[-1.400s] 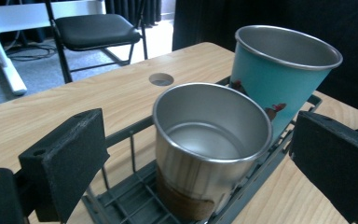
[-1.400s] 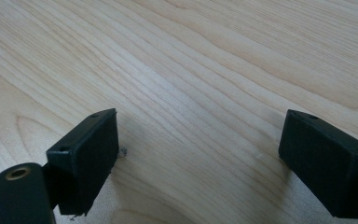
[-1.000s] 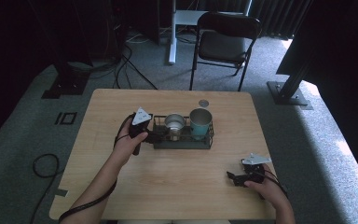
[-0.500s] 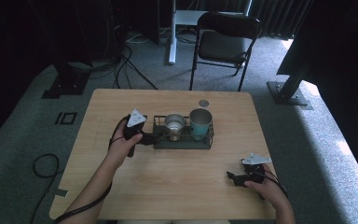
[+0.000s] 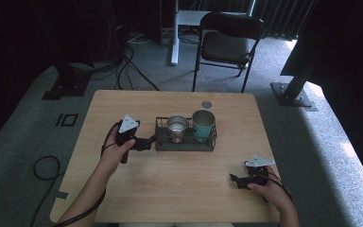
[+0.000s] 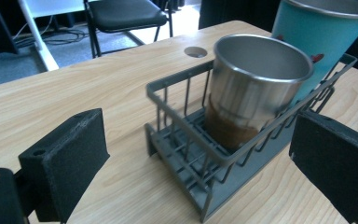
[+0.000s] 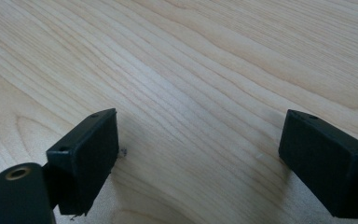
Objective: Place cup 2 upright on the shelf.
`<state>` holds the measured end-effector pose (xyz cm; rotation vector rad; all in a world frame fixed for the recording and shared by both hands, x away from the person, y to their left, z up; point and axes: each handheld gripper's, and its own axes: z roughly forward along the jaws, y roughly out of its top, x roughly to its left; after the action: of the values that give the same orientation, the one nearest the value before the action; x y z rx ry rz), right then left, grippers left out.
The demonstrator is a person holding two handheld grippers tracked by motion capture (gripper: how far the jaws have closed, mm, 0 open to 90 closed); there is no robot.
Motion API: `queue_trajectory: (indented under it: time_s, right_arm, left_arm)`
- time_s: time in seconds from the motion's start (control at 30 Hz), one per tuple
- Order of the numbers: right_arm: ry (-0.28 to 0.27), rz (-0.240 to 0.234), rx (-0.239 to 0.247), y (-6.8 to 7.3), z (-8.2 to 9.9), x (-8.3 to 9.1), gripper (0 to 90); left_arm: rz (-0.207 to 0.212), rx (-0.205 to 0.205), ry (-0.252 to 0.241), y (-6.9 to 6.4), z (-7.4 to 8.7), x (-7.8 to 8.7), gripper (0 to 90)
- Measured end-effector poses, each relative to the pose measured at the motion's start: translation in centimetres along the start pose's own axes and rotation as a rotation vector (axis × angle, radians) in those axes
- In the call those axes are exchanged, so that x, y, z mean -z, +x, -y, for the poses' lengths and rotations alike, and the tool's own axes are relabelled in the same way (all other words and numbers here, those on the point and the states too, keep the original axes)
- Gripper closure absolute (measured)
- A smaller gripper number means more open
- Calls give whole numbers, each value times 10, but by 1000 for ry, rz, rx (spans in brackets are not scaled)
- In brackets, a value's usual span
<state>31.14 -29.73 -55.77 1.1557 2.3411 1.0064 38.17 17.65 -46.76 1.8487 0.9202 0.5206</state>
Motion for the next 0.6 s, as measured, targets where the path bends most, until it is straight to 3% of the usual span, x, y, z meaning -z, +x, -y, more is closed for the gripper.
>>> queue_trajectory:
  time_s: [0.3, 0.6]
  right_arm:
    - [0, 0, 0, 0, 0, 0, 115]
    - [0, 0, 0, 0, 0, 0, 115]
  left_arm:
    - [-33, 14, 16, 12, 16, 16, 46]
    - [-57, 64, 22, 22, 39, 29, 46]
